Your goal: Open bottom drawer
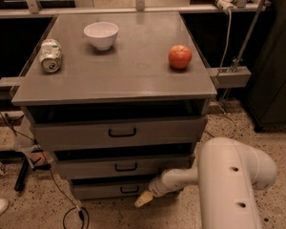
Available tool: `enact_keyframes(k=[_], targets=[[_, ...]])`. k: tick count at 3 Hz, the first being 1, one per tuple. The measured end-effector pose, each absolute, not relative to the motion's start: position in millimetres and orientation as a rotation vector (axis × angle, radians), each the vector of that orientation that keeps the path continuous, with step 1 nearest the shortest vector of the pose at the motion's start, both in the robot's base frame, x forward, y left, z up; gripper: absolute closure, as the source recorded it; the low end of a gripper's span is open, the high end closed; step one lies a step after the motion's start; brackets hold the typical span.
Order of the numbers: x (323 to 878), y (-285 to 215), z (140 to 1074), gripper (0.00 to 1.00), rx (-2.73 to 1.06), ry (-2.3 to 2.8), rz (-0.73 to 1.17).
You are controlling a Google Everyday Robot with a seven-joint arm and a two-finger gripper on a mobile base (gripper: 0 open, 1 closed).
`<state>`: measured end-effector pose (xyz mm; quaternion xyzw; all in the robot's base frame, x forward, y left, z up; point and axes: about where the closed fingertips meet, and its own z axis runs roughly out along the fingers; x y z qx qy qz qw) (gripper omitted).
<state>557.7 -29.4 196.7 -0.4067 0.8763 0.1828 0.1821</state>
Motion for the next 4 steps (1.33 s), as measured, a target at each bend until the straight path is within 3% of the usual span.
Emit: enact_keyframes(k=[4], targets=[[531, -42, 203, 0.0, -1.18, 2.559, 0.529]])
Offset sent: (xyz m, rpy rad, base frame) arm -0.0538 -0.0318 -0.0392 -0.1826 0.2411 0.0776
